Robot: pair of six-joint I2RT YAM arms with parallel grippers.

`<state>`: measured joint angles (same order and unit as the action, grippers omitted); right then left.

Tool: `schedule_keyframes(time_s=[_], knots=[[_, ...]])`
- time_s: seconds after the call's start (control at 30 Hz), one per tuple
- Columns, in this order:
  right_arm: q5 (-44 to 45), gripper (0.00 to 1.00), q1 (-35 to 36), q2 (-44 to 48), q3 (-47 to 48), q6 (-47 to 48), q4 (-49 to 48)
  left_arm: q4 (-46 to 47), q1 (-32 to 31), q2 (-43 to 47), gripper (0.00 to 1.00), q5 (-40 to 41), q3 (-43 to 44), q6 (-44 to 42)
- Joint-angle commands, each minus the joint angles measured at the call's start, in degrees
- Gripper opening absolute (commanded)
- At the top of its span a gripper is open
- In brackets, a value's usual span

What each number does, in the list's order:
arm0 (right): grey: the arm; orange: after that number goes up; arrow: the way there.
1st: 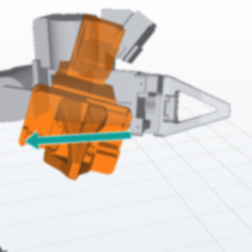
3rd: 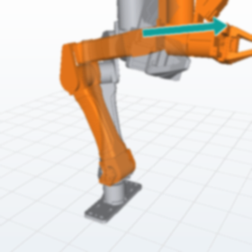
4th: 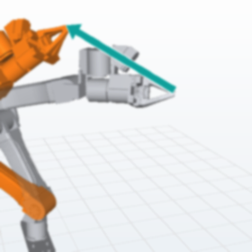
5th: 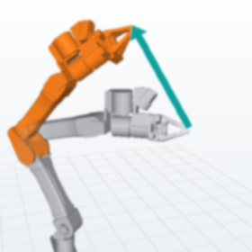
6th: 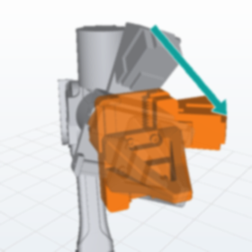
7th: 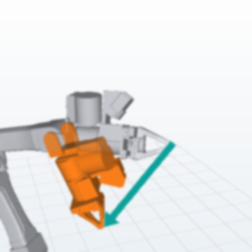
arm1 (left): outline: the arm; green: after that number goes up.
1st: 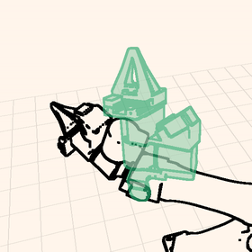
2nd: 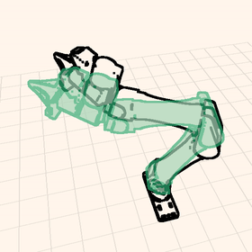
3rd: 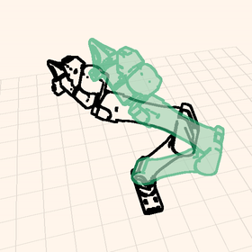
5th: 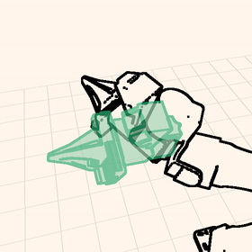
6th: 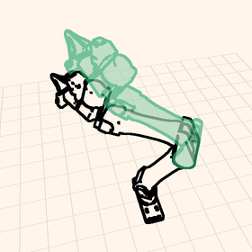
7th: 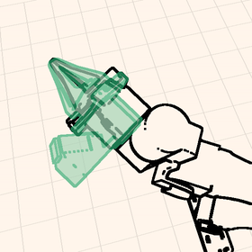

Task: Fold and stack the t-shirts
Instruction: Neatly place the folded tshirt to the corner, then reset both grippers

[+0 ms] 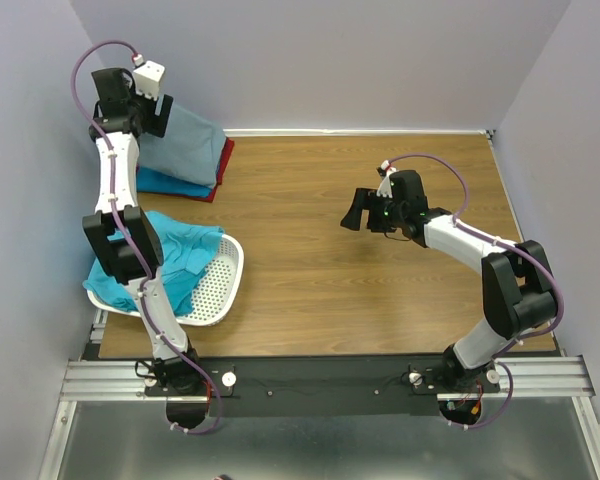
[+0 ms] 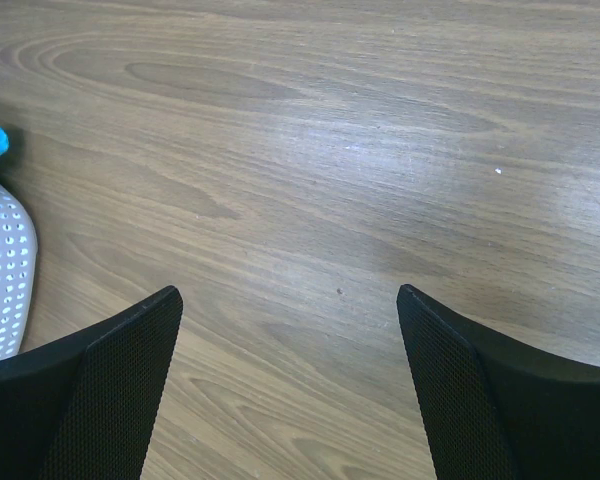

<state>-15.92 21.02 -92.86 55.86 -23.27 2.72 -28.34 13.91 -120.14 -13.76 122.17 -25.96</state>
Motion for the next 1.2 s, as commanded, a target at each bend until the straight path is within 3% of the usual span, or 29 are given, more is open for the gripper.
schedule_keyframes(time_s=[0.0,0.3,0.43,0.67,0.87,1.0,1.17], knots=[[-1.22,0.95,0.34,1.63,-0.48,0.94,0.53,5.13,0.41,-0.19,0.98,6.11,0.26,4.59],[-0.08,0.96,0.34,4.17,-0.13,0.77,0.79,5.48,-2.39,3.67,0.98,13.23,1.67,9.16],[1.24,0.96,0.34,6.02,0.04,0.94,0.97,8.73,-5.29,12.08,0.98,15.69,-5.43,13.46],[7.92,0.97,0.25,11.72,-1.27,2.70,1.41,27.77,-13.82,33.36,0.98,19.20,-40.09,25.68],[15.55,0.98,0.34,17.53,-3.64,4.98,1.94,41.67,-27.78,50.14,0.98,21.30,-65.96,35.26],[22.06,0.98,0.34,22.19,-5.84,5.86,1.85,43.80,-34.38,55.79,0.98,25.26,-74.42,37.64],[31.99,0.99,0.34,26.59,-9.36,7.01,1.85,43.81,-37.38,61.33,0.98,27.64,-80.67,39.40]])
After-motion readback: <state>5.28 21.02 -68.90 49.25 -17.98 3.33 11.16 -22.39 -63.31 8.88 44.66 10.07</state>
